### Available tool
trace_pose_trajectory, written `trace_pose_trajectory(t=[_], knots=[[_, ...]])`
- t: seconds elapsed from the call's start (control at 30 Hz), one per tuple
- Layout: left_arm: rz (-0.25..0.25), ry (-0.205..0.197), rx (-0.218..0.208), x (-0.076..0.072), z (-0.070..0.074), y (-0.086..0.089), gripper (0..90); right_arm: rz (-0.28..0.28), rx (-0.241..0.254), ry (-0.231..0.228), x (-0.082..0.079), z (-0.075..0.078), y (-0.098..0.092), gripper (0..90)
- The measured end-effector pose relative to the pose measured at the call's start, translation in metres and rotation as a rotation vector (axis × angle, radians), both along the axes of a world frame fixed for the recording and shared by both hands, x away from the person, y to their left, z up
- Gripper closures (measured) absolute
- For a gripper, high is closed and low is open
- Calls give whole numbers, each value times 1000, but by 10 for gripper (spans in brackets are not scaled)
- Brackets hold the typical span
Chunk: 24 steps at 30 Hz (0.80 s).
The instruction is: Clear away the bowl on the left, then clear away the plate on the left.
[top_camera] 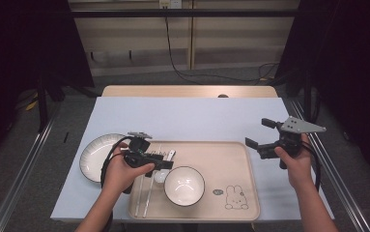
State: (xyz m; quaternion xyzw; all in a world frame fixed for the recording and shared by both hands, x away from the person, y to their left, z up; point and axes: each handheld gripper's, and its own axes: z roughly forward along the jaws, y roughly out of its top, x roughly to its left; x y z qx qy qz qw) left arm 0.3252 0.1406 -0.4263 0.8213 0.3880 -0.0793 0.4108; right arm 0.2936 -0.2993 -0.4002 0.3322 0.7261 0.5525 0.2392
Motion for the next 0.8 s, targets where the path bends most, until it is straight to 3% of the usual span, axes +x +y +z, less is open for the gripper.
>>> trace_pose_trajectory(t=[0.23, 0.3, 0.37, 0.43, 0.8], knots=[[62, -16, -7, 2, 5, 10, 288, -1, 0, 0, 0, -1, 1, 17], [67, -28, 10, 3, 7, 13, 260, -2, 1, -1, 0, -1, 2, 17], [82, -31, -4, 4, 6, 16, 241, -5, -6, 1, 0, 0, 1, 17], [97, -50, 12, 5, 6, 20, 195, -6, -2, 3, -1, 0, 1, 17], [184, -93, 14, 8, 10, 47, 136, 6, -1, -2, 0, 1, 2, 17]])
